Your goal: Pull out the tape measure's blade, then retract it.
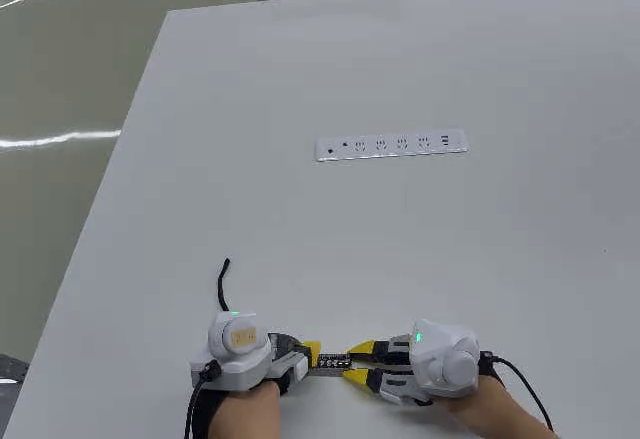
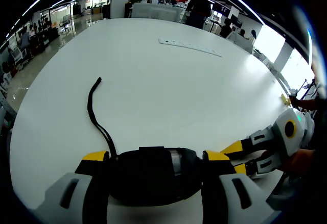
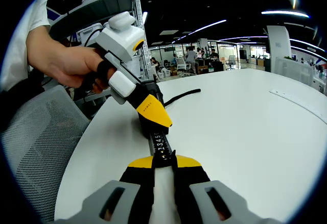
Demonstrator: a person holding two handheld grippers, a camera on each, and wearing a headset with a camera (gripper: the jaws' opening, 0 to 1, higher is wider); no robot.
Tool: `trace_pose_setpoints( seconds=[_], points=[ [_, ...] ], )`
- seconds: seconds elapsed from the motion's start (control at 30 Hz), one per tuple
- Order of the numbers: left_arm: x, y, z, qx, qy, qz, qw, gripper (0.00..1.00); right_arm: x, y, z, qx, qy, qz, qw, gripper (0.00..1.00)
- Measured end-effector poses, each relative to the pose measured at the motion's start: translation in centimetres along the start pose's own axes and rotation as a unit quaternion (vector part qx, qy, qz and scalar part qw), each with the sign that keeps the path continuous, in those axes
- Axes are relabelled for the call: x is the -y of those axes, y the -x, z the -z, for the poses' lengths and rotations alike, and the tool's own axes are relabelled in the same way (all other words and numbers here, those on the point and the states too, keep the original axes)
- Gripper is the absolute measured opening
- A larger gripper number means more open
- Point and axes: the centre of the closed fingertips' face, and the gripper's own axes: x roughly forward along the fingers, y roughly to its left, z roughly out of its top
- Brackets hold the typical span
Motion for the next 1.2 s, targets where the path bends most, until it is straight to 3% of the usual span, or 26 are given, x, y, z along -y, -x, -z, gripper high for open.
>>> trace_pose_setpoints(
  seconds=[1.2],
  points=[
    [0.0, 0.2, 0.0, 0.004, 0.027, 0.014, 0.9995, 0.71, -0.5, -3.1, -1.4, -0.003, 0.016, -0.016, 0.9997, 0.13]
  ],
)
